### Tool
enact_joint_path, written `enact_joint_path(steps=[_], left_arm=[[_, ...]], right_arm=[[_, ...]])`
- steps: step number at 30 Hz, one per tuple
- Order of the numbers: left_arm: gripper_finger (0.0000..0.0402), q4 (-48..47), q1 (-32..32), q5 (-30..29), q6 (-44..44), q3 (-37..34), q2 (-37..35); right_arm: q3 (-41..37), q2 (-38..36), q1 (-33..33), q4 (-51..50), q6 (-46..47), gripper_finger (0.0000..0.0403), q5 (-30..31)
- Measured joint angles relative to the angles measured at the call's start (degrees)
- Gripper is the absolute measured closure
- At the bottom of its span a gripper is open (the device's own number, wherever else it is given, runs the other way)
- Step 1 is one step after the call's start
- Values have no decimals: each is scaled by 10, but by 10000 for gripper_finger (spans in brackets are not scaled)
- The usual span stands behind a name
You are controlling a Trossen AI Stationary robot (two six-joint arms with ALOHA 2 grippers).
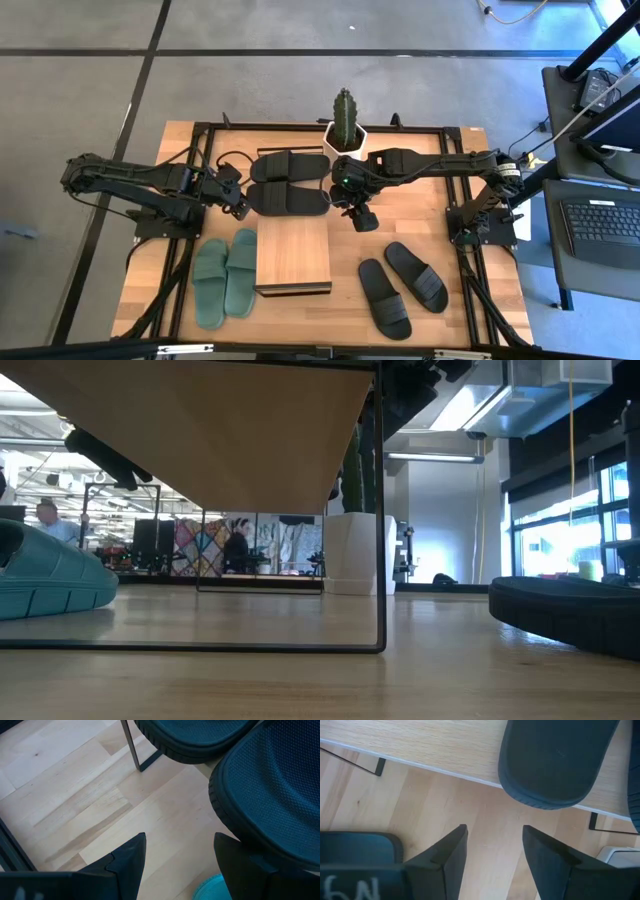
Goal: Pick and place slides into the shelf
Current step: Put the black slides on the shelf
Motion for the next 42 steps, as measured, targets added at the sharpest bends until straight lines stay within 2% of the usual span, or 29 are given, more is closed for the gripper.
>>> enact_joint_path(steps=[11,23,33,42], left_arm=[[177,-12,0,25,0,0,0],[177,-32,0,25,-16,0,-1],[177,-22,0,25,-15,0,-1],[177,16,0,26,25,0,0]], right_arm=[[0,0,0,0,0,211,0],[0,0,0,0,1,211,0],[0,0,0,0,1,211,0],[0,0,0,0,0,211,0]])
